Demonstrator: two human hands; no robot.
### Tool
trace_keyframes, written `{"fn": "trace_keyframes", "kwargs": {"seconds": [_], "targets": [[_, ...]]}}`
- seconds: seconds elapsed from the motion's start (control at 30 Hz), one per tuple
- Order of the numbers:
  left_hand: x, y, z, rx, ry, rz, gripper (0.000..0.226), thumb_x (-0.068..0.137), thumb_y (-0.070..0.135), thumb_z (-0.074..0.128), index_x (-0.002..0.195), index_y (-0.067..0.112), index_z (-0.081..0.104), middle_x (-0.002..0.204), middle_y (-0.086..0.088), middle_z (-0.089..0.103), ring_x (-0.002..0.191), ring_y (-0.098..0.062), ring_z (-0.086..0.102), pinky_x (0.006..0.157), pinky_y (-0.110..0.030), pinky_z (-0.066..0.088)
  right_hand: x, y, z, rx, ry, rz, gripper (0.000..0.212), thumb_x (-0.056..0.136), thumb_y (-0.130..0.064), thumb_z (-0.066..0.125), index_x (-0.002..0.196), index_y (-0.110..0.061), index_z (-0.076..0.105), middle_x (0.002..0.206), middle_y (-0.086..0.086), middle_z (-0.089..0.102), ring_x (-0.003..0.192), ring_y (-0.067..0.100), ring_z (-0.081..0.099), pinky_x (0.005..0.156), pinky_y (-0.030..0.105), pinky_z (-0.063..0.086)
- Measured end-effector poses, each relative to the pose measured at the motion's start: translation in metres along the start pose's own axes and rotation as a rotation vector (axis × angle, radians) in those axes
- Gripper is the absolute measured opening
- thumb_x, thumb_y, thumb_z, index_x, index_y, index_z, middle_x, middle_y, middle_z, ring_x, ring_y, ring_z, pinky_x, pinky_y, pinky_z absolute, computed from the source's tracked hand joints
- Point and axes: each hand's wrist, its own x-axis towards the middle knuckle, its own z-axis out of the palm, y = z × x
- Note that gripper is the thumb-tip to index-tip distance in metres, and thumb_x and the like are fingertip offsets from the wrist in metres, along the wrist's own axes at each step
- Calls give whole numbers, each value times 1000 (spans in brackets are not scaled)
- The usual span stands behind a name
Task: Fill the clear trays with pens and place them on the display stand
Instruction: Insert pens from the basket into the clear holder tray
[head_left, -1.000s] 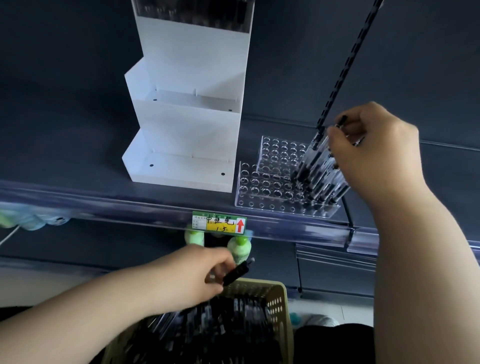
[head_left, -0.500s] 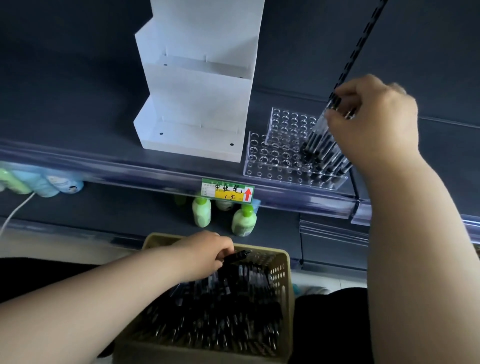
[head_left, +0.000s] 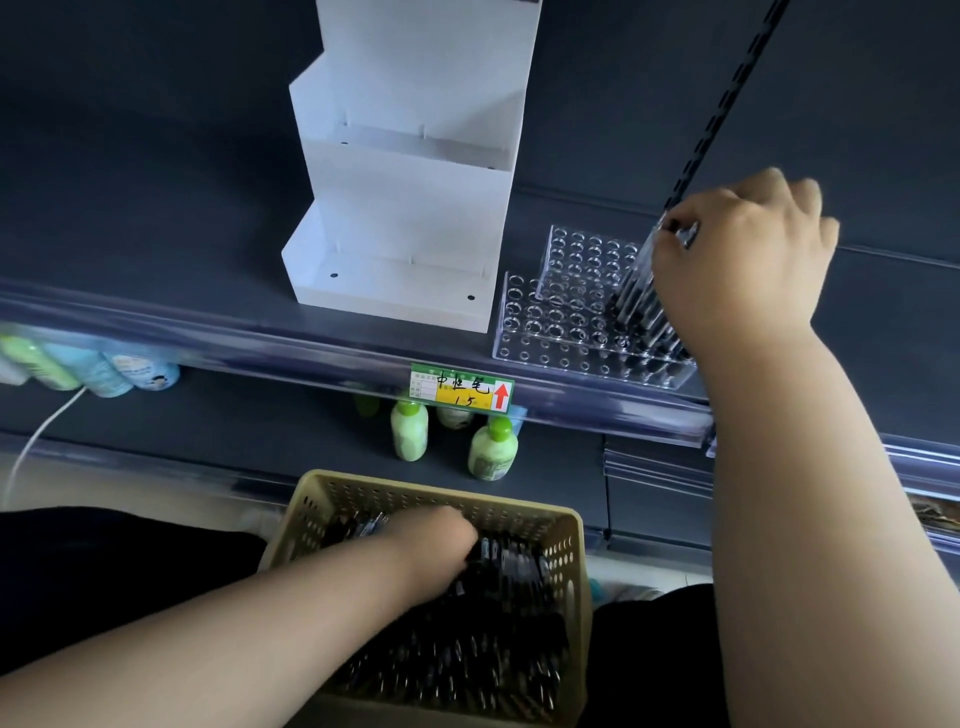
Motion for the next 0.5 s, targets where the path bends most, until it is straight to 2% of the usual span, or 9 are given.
{"fn": "trace_keyframes", "kwargs": {"seconds": [0.1, 0.2, 0.33, 0.5], "targets": [[8, 24, 2, -102, 71, 15, 32, 96, 32, 42, 107, 7, 60, 115, -14, 58, 108, -34, 56, 85, -38, 45, -1, -1, 1, 21, -11, -2, 25, 87, -24, 52, 103, -15, 69, 107, 14, 57, 107, 36, 43, 84, 40, 33], [17, 44, 17, -176, -6, -138, 49, 94, 48, 36, 112, 9, 60, 118, -12, 60, 110, -33, 57, 88, -37, 46, 0, 1, 1, 56, -21, 16, 23, 87, -25, 54, 103, -18, 70, 107, 13, 58, 107, 36, 44, 84, 40, 33], [26, 54, 25, -225, -117, -268, 43, 90, 42, 42, 124, 20, 57, 130, -6, 56, 119, -31, 53, 100, -42, 43, 1, 2, 1, 78, -32, 20, 22, 87, -27, 56, 103, -20, 70, 107, 12, 58, 107, 35, 44, 83, 39, 33], [24, 46, 16, -231, -112, -286, 39, 90, 41, 47, 115, 14, 60, 124, -8, 59, 113, -29, 57, 90, -32, 45, -1, 4, -1, 83, -33, 4, 23, 87, -26, 55, 103, -20, 70, 107, 11, 59, 107, 35, 45, 83, 39, 34]]}}
